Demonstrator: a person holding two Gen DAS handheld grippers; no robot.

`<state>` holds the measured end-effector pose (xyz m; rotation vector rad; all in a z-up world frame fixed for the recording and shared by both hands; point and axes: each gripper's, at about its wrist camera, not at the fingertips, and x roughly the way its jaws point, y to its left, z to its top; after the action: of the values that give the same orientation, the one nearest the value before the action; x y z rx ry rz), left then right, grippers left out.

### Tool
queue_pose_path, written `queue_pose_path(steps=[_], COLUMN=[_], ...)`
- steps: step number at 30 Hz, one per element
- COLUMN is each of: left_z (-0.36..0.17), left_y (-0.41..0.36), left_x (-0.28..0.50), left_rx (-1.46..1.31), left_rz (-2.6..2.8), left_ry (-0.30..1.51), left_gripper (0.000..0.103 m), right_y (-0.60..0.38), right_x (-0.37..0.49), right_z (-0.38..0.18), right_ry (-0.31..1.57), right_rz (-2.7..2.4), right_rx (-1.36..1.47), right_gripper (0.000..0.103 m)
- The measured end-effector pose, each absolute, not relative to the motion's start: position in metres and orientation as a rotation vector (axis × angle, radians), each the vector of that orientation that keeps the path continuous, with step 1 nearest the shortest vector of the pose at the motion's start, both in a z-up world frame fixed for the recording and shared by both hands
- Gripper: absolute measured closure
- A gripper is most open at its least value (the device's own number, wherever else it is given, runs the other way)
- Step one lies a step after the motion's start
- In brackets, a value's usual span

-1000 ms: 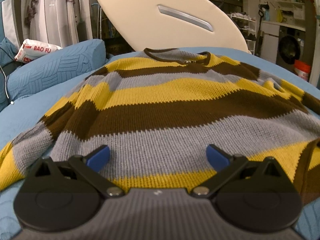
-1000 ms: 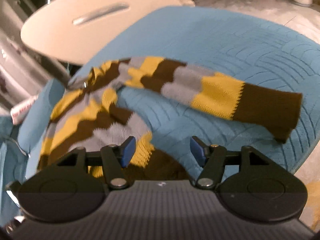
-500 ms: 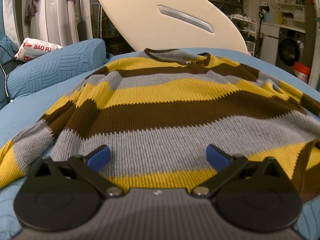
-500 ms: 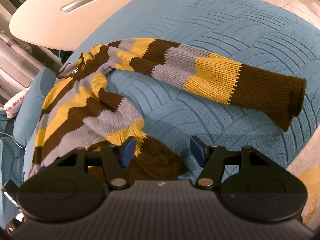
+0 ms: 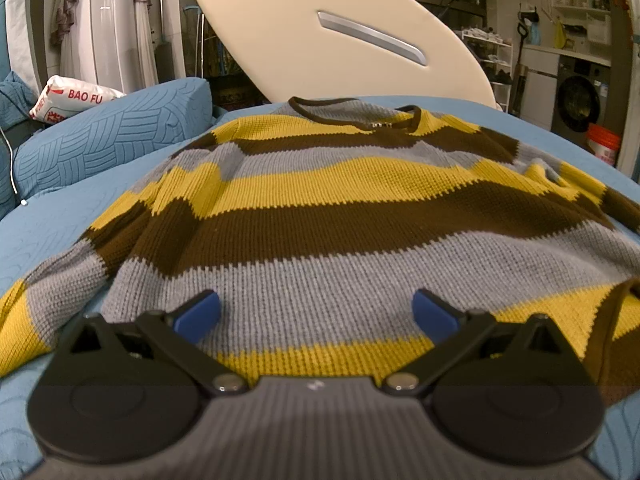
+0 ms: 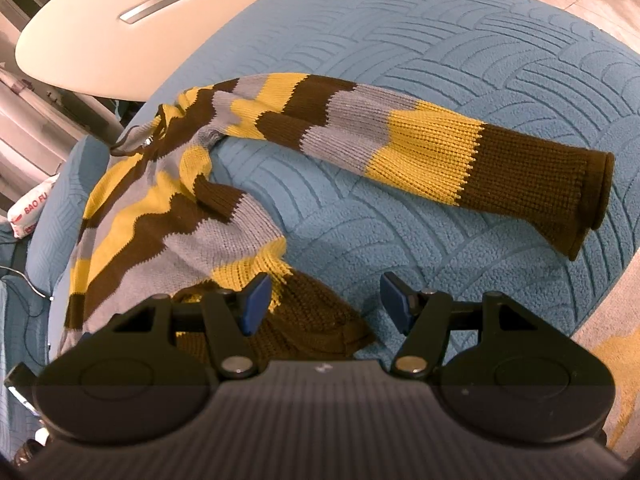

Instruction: Fold clothes

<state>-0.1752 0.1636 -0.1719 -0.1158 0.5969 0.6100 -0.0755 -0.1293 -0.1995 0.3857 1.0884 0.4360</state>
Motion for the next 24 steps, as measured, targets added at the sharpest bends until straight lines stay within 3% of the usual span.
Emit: queue_pose_path(steps=[24], left_z=[-0.1727], left_y=[0.1624], left_x=[-0.1750], left_rx=[-0.114], left_rz=[0.611], left_ry=[0.596], left_gripper=[0.000], right_y=[-0.1296], right_x=[-0.0750], right_z=[-0.2000], right_ry=[1.083], right_rz=[0.442], right_rx=[0.395], right_gripper=[0.039])
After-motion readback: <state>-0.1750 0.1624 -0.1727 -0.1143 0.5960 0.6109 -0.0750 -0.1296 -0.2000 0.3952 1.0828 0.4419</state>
